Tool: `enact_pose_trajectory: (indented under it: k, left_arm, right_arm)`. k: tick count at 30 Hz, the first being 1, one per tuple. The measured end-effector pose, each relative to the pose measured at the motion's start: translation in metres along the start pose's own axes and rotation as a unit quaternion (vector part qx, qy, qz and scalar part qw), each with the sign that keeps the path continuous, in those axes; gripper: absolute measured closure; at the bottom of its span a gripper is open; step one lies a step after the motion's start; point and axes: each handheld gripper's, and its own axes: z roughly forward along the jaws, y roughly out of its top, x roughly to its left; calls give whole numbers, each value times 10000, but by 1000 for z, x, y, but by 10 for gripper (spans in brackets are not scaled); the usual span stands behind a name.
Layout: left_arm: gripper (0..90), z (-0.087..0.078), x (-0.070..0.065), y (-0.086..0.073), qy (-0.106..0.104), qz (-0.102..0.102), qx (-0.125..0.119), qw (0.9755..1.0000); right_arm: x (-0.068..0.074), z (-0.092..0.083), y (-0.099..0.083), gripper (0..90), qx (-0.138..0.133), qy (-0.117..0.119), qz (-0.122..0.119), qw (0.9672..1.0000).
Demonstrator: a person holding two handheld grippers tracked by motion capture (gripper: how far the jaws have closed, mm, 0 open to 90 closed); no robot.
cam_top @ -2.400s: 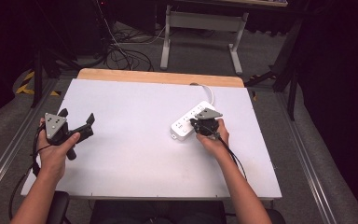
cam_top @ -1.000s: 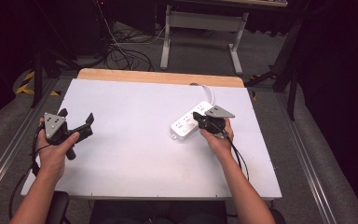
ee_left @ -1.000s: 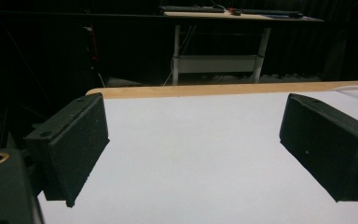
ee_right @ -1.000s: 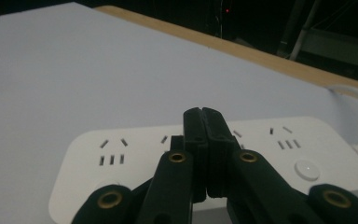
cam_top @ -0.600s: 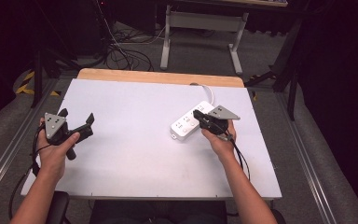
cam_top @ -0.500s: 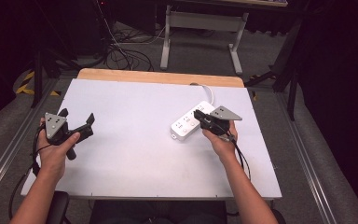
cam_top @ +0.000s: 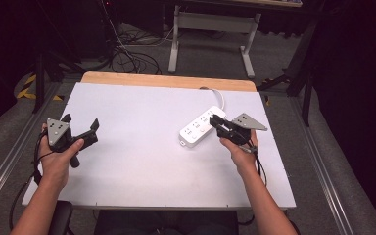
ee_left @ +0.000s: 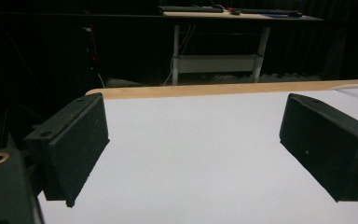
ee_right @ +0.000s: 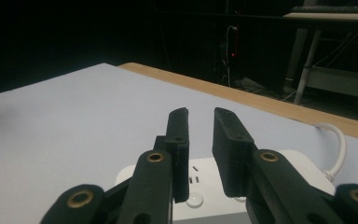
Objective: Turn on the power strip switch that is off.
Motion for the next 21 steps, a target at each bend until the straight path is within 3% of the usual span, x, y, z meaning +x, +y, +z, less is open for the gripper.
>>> enact_pose_trajectory:
  k: [12, 21]
  left_arm:
    - [86, 0, 0, 0, -1, -10, 1, 10000]
    - [87, 0, 0, 0, -10, 16, 6, 10000]
  right_arm:
    - [-1, -7, 3, 611, -190, -58, 59, 9998]
    - [-9, -20, 5, 586, -342, -71, 128, 9993]
